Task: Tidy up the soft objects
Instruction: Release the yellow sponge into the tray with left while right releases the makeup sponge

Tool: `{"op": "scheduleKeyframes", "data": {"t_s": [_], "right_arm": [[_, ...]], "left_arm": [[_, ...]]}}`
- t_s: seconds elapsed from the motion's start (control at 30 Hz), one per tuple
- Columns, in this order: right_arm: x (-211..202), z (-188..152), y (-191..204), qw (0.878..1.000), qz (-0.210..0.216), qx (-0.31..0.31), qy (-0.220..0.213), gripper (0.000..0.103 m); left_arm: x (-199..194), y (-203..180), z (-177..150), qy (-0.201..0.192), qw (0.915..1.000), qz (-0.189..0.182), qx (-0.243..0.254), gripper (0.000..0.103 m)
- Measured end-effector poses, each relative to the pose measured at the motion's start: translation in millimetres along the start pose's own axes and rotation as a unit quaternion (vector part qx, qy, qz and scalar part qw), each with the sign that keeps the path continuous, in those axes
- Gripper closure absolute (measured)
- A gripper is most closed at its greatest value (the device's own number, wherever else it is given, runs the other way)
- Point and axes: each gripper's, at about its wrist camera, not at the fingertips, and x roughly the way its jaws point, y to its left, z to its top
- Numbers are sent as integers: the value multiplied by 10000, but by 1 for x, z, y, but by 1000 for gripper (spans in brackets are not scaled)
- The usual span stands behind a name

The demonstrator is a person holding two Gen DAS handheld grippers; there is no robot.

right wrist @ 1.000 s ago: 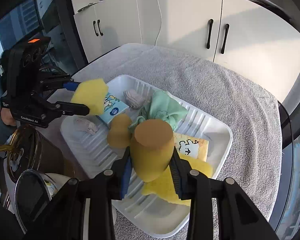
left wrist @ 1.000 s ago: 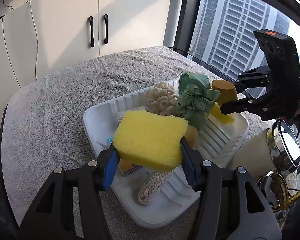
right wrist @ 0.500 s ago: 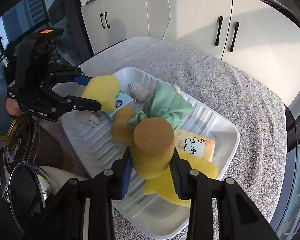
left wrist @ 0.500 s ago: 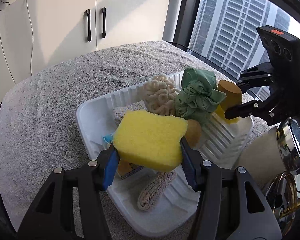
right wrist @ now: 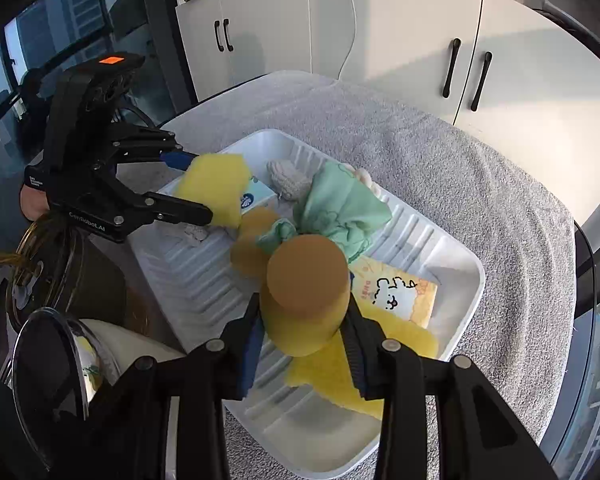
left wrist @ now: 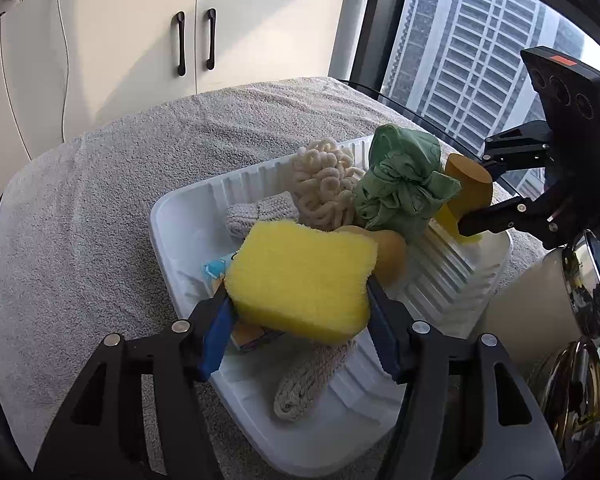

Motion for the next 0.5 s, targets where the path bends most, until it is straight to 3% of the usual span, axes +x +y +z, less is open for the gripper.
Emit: {"op": "scheduleKeyframes", "data": {"t_s": [0.3, 0.5], "right_arm": [[-4, -1, -3, 10000, -28, 65, -27, 59], [-12, -3, -9, 9997, -26, 190, -137, 48]], "left_arm": [[2, 3, 1, -23, 10000, 19, -68, 40], [-2, 6, 0, -83, 9998, -35, -159, 28]]}}
